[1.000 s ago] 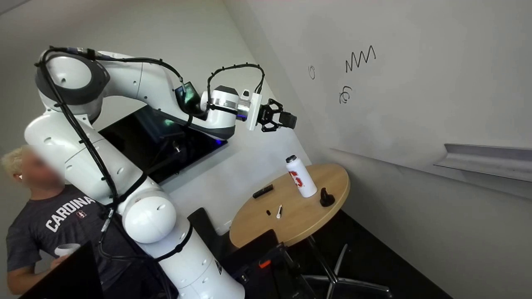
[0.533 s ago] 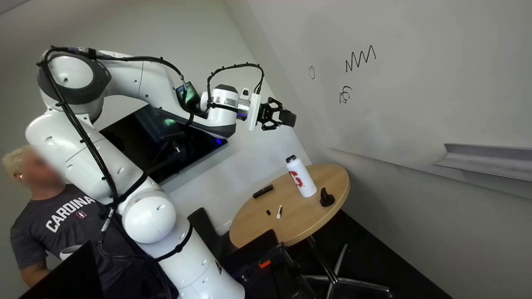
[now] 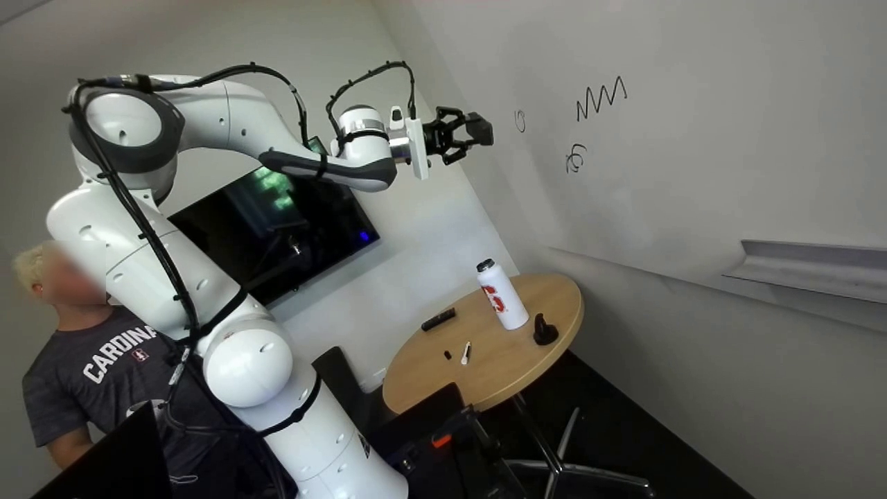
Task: Use the duster to erase the board
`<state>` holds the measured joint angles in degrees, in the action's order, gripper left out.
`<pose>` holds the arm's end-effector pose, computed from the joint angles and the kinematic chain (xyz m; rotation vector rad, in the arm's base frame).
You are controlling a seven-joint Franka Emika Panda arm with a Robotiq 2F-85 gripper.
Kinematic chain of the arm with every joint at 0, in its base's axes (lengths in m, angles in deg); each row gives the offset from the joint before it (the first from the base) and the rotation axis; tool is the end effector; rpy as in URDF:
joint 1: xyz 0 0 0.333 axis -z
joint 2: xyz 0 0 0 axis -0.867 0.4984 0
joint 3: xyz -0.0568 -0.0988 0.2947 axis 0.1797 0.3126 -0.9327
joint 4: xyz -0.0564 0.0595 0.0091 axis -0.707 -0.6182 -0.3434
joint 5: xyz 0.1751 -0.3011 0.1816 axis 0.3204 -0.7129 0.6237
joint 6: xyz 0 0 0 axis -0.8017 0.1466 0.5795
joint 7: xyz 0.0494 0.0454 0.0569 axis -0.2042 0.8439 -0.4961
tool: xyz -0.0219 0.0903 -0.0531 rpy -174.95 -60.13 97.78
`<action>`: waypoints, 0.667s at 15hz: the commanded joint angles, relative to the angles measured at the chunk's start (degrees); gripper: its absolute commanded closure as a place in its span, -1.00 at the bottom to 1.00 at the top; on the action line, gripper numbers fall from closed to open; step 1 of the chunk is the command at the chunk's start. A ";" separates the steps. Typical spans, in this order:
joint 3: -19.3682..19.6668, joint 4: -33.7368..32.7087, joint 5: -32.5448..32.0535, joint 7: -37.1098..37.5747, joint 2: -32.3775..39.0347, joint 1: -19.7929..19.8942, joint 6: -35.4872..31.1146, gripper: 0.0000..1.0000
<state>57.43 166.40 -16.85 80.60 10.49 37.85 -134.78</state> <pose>0.4123 0.3397 0.5168 1.7952 1.1663 1.3085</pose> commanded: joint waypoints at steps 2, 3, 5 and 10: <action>-1.65 -2.23 -1.64 0.92 1.85 1.55 0.81 -0.05; -1.82 -3.00 -1.93 0.92 2.83 1.72 0.85 -0.05; -2.02 -3.86 -2.07 0.92 4.04 1.83 0.88 0.45; -3.68 -7.39 -9.60 8.22 7.77 1.51 11.39 0.45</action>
<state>55.55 161.68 -21.99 84.51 15.83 38.77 -129.17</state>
